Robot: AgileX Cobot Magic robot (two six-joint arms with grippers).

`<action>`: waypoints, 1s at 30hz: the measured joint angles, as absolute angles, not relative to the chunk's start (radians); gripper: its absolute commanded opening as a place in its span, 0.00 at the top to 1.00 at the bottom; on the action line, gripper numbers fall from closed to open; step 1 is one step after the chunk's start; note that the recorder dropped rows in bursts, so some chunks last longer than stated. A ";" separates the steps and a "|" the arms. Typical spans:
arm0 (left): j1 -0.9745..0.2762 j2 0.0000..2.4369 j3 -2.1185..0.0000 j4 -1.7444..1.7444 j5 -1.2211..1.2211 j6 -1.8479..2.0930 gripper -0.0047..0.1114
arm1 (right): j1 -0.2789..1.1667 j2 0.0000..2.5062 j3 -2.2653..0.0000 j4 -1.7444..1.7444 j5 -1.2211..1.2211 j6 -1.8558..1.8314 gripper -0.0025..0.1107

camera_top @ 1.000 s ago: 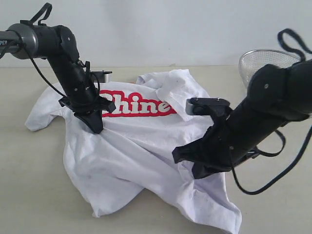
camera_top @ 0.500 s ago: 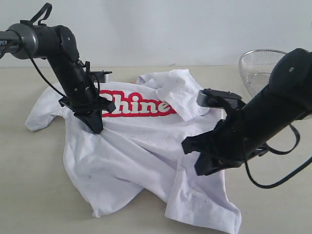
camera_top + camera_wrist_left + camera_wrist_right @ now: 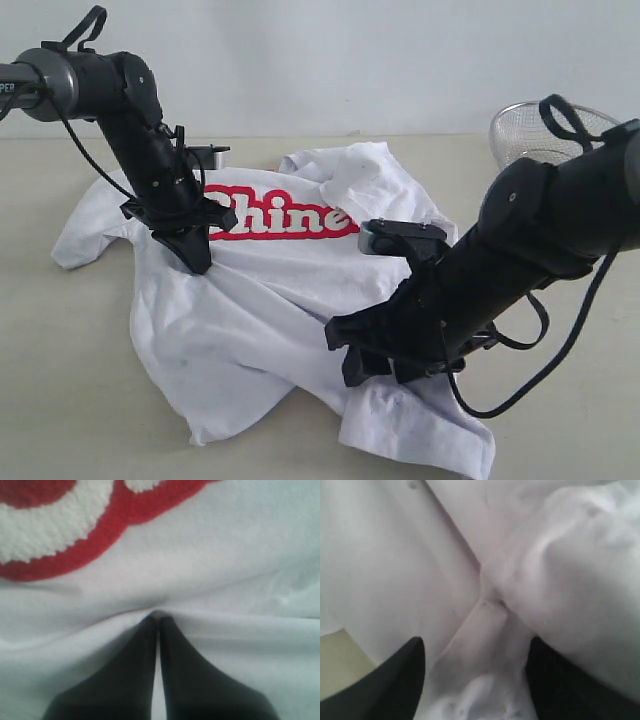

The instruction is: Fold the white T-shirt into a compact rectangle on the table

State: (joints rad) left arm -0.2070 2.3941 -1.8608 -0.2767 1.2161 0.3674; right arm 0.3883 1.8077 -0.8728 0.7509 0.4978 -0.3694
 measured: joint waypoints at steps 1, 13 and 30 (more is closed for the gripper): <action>-0.207 2.394 -1.861 -0.277 1.216 0.367 0.92 | 0.388 1.818 -0.873 0.751 0.495 -0.367 0.49; -0.207 2.394 -1.861 -0.277 1.216 0.367 0.92 | 0.409 1.831 -0.873 0.755 0.421 -0.338 0.60; -0.207 2.394 -1.861 -0.277 1.220 0.363 0.92 | 0.405 1.736 -0.876 0.678 0.524 -0.298 0.98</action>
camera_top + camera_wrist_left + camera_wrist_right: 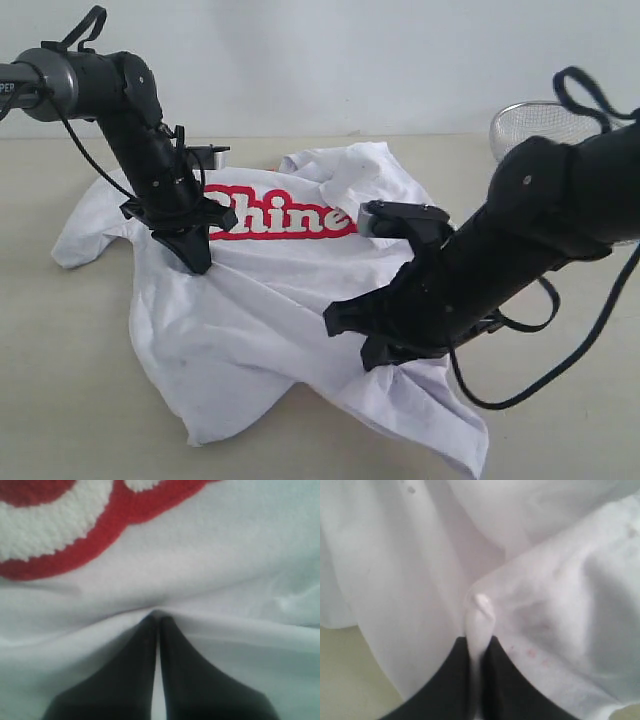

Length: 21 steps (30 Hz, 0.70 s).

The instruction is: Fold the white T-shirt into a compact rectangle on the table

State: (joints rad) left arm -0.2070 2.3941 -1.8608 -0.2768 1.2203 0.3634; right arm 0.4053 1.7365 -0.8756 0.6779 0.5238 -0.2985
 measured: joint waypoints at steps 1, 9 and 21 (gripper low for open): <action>-0.207 2.394 -1.861 -0.277 1.220 0.363 0.92 | 0.373 1.714 -0.876 0.656 0.550 -0.288 0.98; -0.207 2.394 -1.861 -0.273 1.220 0.363 0.92 | 0.248 1.639 -0.875 0.607 0.734 -0.279 0.98; -0.207 2.394 -1.861 -0.263 1.222 0.363 0.92 | 0.155 1.628 -0.875 0.529 0.818 -0.276 0.98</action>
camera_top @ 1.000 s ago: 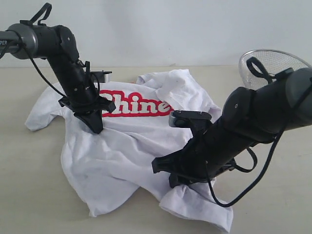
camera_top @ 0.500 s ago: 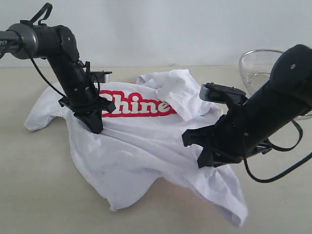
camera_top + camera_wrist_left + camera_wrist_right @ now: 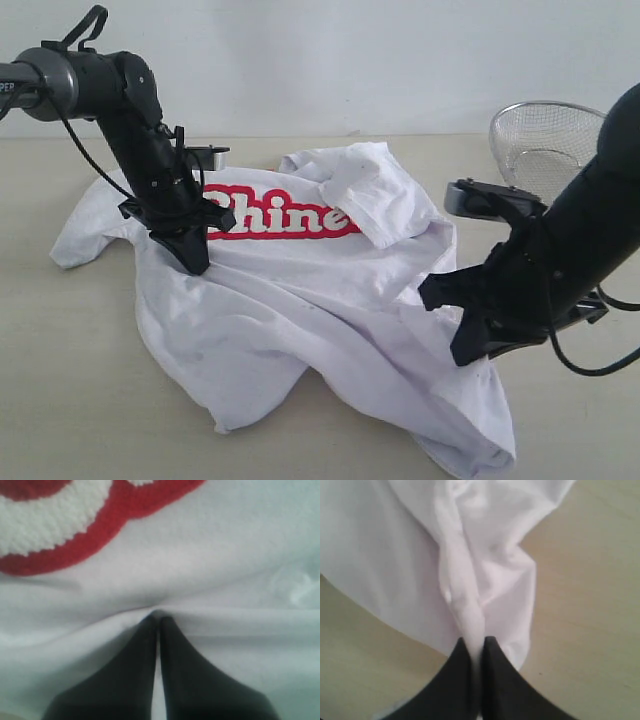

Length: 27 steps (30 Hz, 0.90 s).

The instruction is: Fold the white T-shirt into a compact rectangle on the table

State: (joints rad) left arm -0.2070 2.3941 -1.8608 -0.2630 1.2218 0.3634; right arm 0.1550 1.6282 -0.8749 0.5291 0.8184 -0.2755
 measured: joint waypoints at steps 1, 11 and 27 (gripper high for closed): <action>-0.207 2.394 -1.861 -0.263 1.222 0.363 0.92 | 0.130 1.628 -0.875 0.525 0.826 -0.279 0.98; -0.207 2.392 -1.861 -0.249 1.226 0.363 0.92 | -0.040 1.628 -0.875 0.415 0.875 -0.284 0.98; -0.206 2.391 -1.861 -0.244 1.229 0.363 0.92 | -0.081 1.626 -0.875 0.114 0.922 -0.138 0.36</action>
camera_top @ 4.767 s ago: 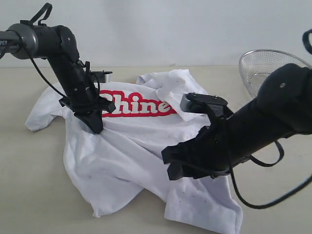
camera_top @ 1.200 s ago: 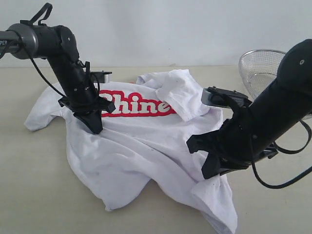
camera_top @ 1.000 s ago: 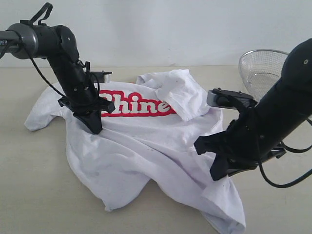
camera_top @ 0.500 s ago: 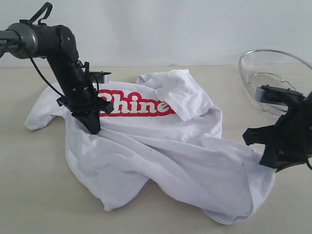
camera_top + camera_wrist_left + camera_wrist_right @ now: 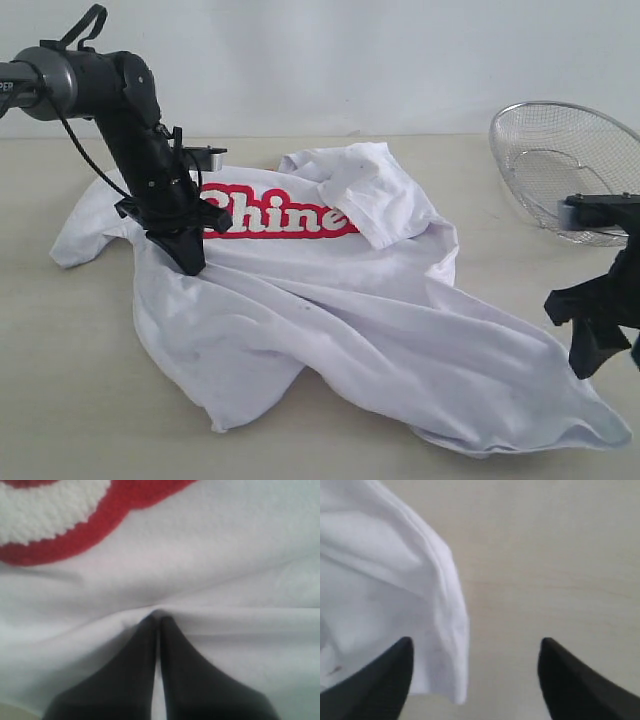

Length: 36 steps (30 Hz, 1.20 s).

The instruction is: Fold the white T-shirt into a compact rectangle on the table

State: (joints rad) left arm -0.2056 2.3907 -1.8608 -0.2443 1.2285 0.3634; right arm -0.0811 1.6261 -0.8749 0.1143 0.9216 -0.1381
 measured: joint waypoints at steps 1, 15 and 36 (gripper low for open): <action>-0.206 2.391 -1.861 -0.242 1.229 0.363 0.92 | -0.081 1.626 -0.875 0.065 0.924 -0.085 0.39; -0.247 2.163 -1.784 -0.389 1.220 0.369 0.92 | 0.042 1.483 -0.850 0.530 0.858 -0.412 0.98; -0.367 2.196 -1.512 -0.133 1.105 0.342 0.92 | 0.270 1.710 -0.779 0.553 0.797 -0.407 0.98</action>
State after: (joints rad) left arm -0.3673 2.1960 -1.5121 -0.1330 1.1048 0.3417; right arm 0.2699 1.7101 -0.7787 0.5530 0.7974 -0.4075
